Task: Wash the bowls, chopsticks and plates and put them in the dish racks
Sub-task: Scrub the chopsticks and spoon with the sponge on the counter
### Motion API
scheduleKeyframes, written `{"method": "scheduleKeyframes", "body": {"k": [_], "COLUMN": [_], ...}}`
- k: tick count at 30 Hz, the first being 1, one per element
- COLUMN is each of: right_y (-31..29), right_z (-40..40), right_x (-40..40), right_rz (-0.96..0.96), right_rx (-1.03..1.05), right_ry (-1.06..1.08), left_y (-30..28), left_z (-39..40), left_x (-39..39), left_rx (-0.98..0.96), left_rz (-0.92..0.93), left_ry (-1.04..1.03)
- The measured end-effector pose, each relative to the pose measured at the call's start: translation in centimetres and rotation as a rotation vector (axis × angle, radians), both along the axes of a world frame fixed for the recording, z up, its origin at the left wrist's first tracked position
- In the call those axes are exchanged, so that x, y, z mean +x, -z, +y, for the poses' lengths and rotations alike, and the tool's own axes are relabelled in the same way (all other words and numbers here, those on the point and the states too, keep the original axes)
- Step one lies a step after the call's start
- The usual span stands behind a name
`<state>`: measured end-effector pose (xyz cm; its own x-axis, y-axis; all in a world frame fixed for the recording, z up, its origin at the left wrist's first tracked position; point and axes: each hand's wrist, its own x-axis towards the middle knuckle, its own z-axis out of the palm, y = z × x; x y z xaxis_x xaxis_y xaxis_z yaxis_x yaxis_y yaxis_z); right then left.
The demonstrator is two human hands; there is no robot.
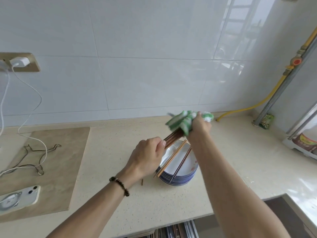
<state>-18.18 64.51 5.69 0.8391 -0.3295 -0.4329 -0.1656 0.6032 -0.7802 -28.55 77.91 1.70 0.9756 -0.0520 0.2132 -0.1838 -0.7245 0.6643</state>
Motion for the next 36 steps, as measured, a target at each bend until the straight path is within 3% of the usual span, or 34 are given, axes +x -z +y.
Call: {"method": "scheduleKeyframes", "body": {"k": [2, 6, 11, 14, 16, 20, 26, 30, 36], "right_y": [0.0, 1.7, -0.4, 1.2, 1.0, 0.0, 2.7, 2.5, 4.2], "right_z": [0.1, 2.3, -2.0, 0.5, 0.2, -2.3, -1.3, -4.5, -3.7], "right_x": [-0.1, -2.5, 0.3, -1.6, -2.0, 0.4, -1.7, 0.2, -2.6], "right_rz": [-0.023, -0.037, -0.030, -0.041, -0.006, 0.009, 0.048, 0.074, 0.090], "right_rx": [0.045, -0.113, -0.098, -0.224, -0.219, -0.161, -0.178, -0.131, -0.174], "right_ry": [0.031, -0.256, 0.055, -0.093, -0.108, 0.077, -0.037, 0.130, 0.020], "left_y": [0.2, 0.3, 0.7, -0.1, -0.3, -0.5, -0.1, 0.0, 0.6], "left_z": [-0.2, -0.7, -0.3, -1.6, -2.0, -2.4, -3.1, -3.3, -5.3], "left_x": [0.3, 1.2, -0.5, 0.5, 0.4, -0.1, 0.8, -0.2, 0.1], "left_rx": [-0.071, -0.223, -0.181, -0.247, -0.218, -0.132, -0.052, -0.013, -0.028], "left_rz": [-0.012, -0.018, 0.024, 0.063, 0.075, 0.061, 0.071, 0.074, 0.120], "left_ry": [-0.037, -0.067, 0.002, -0.061, -0.031, -0.010, 0.015, 0.078, 0.063]}}
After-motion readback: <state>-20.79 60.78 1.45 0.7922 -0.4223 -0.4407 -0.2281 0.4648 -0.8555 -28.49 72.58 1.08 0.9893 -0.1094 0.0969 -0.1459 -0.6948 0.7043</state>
